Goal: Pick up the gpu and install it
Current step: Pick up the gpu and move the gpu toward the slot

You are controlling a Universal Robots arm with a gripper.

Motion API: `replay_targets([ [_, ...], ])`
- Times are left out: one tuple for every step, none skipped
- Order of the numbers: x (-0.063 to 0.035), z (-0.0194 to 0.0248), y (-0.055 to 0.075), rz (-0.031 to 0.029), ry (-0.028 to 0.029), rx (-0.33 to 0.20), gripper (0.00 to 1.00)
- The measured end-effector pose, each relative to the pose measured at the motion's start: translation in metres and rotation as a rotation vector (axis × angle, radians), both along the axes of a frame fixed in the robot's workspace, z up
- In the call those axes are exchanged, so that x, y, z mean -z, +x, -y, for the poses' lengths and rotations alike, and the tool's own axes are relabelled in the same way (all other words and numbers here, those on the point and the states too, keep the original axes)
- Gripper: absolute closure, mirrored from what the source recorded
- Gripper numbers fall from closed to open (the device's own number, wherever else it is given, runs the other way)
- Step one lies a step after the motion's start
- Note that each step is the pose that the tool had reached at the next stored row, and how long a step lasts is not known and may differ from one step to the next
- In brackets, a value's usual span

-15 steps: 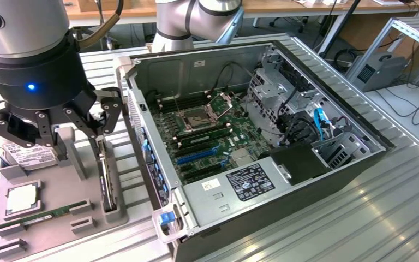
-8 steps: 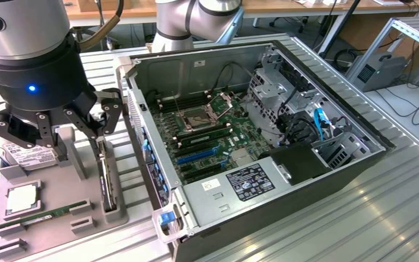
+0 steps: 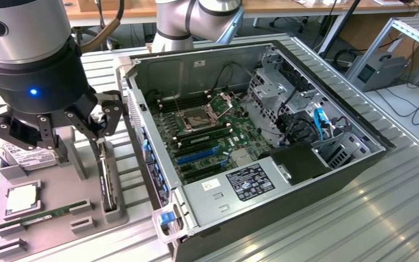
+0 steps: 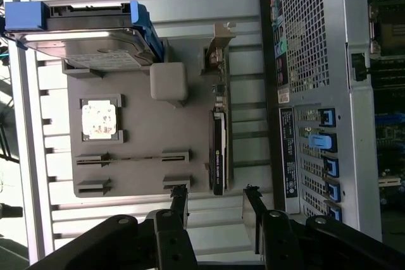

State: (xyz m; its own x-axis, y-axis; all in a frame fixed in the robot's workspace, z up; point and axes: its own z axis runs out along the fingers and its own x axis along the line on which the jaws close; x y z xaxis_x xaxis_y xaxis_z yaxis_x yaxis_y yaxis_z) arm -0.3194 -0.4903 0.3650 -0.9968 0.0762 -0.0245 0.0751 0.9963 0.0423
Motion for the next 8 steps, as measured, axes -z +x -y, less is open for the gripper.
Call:
replay_targets([
  [0.0002,0.0,0.0,0.0001,0.0,0.0,0.52],
  [0.0004,0.0001,0.0,0.0,0.0,0.0,0.52],
  [0.0006,0.0001,0.0,0.0001,0.0001,0.0,0.52],
  [0.0008,0.0001,0.0,0.0001,0.0001,0.0,0.52],
  [0.0009,0.0002,0.0,0.0001,0.0001,0.0,0.52],
  [0.0011,0.0002,0.0,0.0001,0.0001,0.0,0.52],
  [0.0013,0.0002,0.0,0.0001,0.0001,0.0,0.52],
  [0.0015,0.0003,0.0,0.0001,0.0001,0.0,0.52],
])
